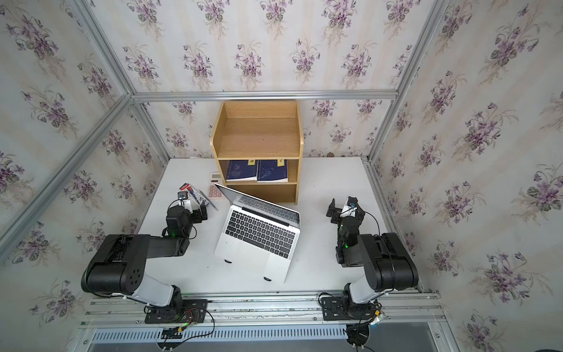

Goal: Close the laptop lid and set it aside
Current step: Close the lid of the laptop.

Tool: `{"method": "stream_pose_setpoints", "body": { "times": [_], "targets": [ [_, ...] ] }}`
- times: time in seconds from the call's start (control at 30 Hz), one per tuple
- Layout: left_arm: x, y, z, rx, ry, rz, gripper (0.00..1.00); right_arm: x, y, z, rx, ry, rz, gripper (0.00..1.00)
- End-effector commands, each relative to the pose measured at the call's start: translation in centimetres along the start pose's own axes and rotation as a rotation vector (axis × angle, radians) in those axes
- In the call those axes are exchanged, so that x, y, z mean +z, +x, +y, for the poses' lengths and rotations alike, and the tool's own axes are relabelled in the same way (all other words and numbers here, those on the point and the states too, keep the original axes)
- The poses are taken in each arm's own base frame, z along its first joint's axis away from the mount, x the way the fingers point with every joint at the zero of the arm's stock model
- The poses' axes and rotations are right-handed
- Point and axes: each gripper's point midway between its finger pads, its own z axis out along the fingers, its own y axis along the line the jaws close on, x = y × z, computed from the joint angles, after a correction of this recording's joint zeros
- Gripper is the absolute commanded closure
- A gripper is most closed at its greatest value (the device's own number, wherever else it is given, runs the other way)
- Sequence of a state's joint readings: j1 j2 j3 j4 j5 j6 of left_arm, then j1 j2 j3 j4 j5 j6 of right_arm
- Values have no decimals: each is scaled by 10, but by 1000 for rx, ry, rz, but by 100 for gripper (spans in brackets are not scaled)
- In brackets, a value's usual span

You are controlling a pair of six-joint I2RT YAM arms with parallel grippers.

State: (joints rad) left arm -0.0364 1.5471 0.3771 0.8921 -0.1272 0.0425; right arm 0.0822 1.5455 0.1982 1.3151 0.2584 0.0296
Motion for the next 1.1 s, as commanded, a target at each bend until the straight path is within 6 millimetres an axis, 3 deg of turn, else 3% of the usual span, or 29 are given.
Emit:
{"method": "stream_pose_setpoints", "body": {
  "times": [0.0, 0.37, 0.53, 0.57, 0.67, 0.77, 0.83, 0.9, 0.97, 1.07],
  "targets": [
    [0, -7, 1, 0, -2, -26, 0, 0, -9, 0, 14, -1, -36, 0],
    [1, -7, 0, -1, -1, -26, 0, -1, -10, 0, 13, 0, -39, 0],
    [-10, -18, -3, 15, 16, -12, 0, -21, -32, -2, 19, 52, -63, 0],
    [-18, -26, 1, -6, -6, 19, 0, -22, -36, -3, 53, 62, -28, 0],
    [-52, -42, 44, -225, -262, 199, 0, -32, -39, 6, 136, 21, 144, 0],
    [-76, -33, 61, -349, -374, 280, 0, -51, -46, -7, 301, 92, 199, 0],
    [-87, -28, 58, -421, -359, 292, 0, -63, -60, -15, 379, 129, 200, 0],
    [-95, -28, 45, -475, -269, 281, 0, -73, -86, -4, 391, 55, 203, 0],
    [-107, -33, 26, -515, -139, 254, 0, -81, -118, 17, 414, -66, 214, 0],
    [-128, -39, 0, -583, 40, 219, 0, -97, -171, 64, 430, -329, 255, 2]
  ]
}}
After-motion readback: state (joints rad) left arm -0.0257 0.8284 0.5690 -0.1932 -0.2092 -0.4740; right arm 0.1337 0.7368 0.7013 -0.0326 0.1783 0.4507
